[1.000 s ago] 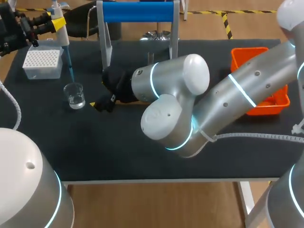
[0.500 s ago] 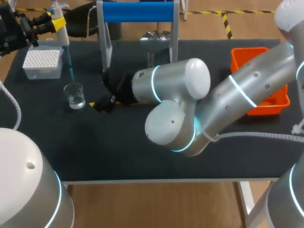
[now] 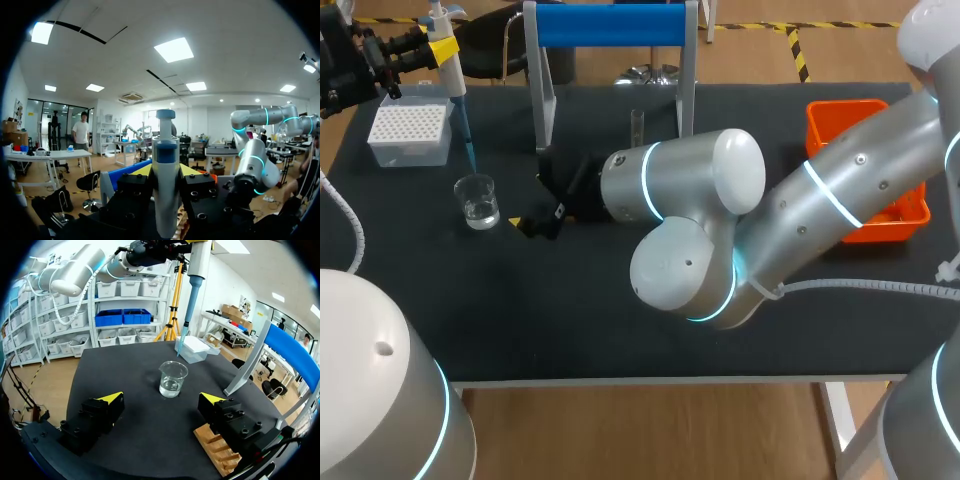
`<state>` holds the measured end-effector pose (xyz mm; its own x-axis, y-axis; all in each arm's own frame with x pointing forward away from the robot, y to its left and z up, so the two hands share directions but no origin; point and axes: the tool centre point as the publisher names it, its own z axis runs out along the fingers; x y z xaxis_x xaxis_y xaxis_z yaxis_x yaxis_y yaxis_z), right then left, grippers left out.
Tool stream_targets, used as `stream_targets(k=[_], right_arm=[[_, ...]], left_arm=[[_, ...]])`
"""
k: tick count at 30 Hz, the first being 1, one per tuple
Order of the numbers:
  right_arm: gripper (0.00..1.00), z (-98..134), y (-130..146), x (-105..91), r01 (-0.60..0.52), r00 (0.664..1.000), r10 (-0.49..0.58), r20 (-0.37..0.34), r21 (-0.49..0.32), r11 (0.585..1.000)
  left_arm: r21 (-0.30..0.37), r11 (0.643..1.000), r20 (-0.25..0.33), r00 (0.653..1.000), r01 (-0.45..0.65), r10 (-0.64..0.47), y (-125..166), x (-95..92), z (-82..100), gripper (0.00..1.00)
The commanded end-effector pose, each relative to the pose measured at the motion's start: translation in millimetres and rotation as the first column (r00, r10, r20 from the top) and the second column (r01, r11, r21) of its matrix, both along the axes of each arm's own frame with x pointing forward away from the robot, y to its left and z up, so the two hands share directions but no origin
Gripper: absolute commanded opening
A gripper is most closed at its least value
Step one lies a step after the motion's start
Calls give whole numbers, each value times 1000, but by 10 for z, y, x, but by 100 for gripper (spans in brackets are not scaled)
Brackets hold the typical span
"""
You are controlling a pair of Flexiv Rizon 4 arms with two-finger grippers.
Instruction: Invert the test tube, pick up the pipette, mount the tip to pipette, aspirate from beaker and dispense into the tube, eject the tip, return the pipette, and cap with the stopper.
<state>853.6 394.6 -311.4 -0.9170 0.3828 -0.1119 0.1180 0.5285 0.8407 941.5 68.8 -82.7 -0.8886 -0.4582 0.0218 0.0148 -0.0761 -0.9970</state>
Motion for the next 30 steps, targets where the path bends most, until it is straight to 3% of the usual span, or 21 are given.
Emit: stream_targets(k=[1, 17, 30], right_arm=[[100, -4, 2, 3, -2, 1000, 2, -1, 1, 1000], [100, -4, 2, 3, -2, 1000, 2, -1, 1, 1000], [100, -4, 2, 3, -2, 1000, 2, -1, 1, 1000]], left_arm=[[-1, 1000, 2, 1000, 1, -1, 3, -1, -1, 0], [6, 1000, -4, 1000, 6, -6, 1, -8, -22, 0], [-18, 1000, -10, 1000, 11, -11, 42, 39, -175, 0]])
